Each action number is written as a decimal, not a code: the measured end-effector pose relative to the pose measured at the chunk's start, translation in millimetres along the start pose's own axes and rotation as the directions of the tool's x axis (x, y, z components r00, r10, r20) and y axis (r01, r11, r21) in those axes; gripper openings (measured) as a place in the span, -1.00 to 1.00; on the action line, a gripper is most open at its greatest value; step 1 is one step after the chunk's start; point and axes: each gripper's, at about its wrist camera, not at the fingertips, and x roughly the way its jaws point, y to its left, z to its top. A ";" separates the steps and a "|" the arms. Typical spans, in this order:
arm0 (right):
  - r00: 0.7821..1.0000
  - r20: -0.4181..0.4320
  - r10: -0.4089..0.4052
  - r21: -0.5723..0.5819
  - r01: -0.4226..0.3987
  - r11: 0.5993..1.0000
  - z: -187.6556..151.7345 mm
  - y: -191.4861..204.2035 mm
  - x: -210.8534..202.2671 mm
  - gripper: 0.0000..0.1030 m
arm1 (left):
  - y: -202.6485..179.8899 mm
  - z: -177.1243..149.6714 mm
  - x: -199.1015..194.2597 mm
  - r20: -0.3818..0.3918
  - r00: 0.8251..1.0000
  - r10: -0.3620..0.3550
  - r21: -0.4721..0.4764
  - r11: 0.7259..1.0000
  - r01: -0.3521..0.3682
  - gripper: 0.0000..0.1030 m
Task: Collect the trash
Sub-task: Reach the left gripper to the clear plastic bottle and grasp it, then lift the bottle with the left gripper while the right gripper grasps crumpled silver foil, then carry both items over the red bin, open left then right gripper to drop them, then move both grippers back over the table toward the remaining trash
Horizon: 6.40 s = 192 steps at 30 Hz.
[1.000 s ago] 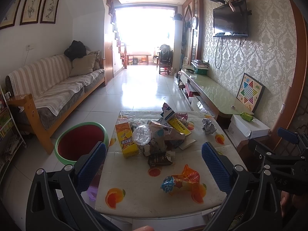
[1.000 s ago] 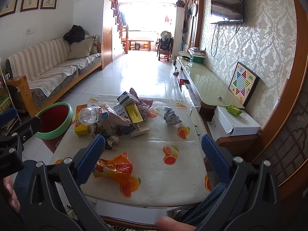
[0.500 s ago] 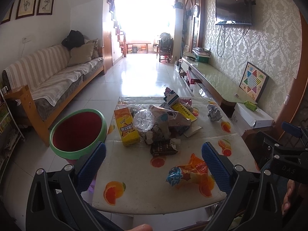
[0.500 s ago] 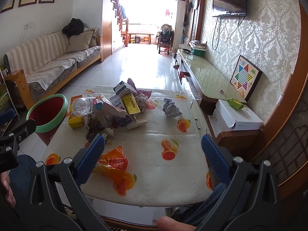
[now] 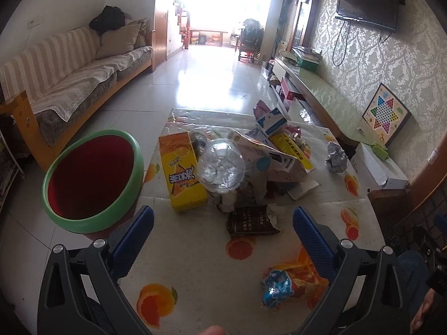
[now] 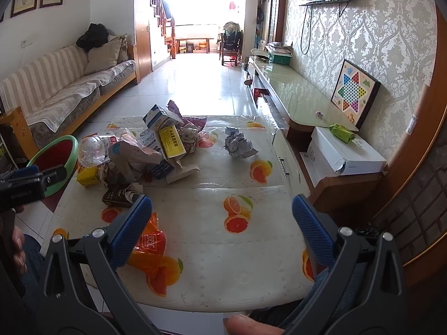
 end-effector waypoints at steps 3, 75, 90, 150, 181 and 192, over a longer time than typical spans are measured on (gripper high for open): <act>0.999 -0.033 -0.002 0.021 0.003 1.000 -9.2 -6.2 11.7 0.92 | 21.0 26.8 14.1 0.002 0.999 0.038 -0.034 0.999 -0.038 0.85; 0.980 -0.199 -0.020 -0.211 -0.023 0.977 79.1 -14.4 290.8 -0.16 | 19.0 60.3 5.4 0.067 0.994 -0.089 0.071 0.994 0.084 0.08; 0.987 -0.141 0.077 -0.140 -0.097 0.985 89.2 -3.9 199.2 -0.24 | 30.9 62.1 -3.0 0.079 0.992 -0.094 0.054 0.994 0.090 0.07; 0.804 -0.222 0.551 -0.383 -0.592 0.709 120.8 446.6 126.2 -0.18 | 312.8 52.7 -32.7 0.080 0.973 0.218 -0.178 0.963 -0.201 0.84; 0.898 -0.071 0.434 -0.298 -0.434 0.850 123.4 307.0 95.0 0.91 | 236.8 43.6 -15.9 0.078 0.992 0.095 -0.122 0.989 -0.085 0.84; 0.952 -0.046 0.301 -0.161 -0.305 0.939 107.8 156.2 90.7 0.91 | 111.8 50.8 31.8 0.014 0.999 -0.041 -0.026 0.999 0.041 0.85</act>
